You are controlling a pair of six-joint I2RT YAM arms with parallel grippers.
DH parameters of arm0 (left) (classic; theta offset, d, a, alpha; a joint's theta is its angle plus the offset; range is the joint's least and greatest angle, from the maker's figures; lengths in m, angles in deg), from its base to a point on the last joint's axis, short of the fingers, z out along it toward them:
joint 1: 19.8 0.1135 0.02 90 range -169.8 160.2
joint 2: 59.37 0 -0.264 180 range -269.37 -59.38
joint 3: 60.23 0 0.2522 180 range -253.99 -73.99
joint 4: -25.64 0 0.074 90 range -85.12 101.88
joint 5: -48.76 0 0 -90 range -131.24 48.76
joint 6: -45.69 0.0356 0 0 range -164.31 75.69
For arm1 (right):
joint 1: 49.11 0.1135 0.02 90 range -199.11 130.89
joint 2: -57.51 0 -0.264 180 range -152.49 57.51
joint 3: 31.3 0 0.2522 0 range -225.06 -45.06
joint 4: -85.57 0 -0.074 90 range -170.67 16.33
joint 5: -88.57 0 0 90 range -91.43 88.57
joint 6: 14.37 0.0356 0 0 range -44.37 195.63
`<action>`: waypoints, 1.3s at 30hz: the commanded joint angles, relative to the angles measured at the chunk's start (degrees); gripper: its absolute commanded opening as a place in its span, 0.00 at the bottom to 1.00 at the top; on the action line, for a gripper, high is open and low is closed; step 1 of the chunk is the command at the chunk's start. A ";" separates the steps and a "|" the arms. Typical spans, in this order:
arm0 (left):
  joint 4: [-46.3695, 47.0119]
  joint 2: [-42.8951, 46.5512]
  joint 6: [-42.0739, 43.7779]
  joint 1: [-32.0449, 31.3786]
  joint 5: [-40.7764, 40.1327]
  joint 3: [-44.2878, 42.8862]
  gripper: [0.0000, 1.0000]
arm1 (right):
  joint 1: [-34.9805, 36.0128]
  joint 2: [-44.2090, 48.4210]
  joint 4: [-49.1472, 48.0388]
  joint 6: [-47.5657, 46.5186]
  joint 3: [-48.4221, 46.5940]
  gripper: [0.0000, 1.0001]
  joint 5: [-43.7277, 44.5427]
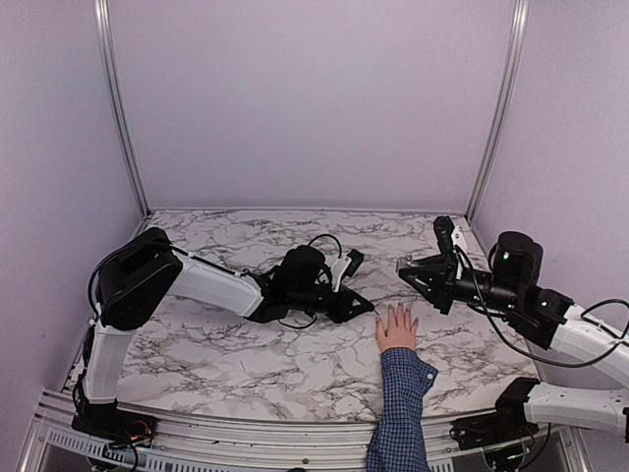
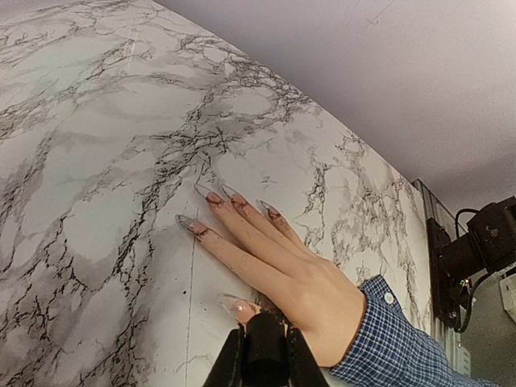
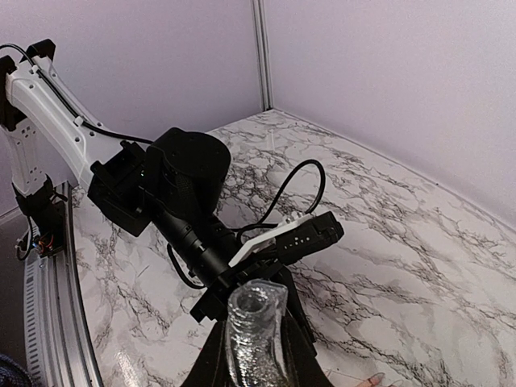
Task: Paint the nails
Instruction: Paint the nail with the hand.
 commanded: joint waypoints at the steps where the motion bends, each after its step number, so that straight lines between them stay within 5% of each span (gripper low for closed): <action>1: 1.27 -1.49 -0.63 -0.26 -0.78 -1.53 0.00 | -0.48 0.75 -1.64 0.26 -0.57 0.00 -0.05; 39: 1.19 -2.17 -2.38 -1.14 -3.14 0.61 0.00 | -0.47 0.67 -1.73 0.35 -0.49 0.00 -0.02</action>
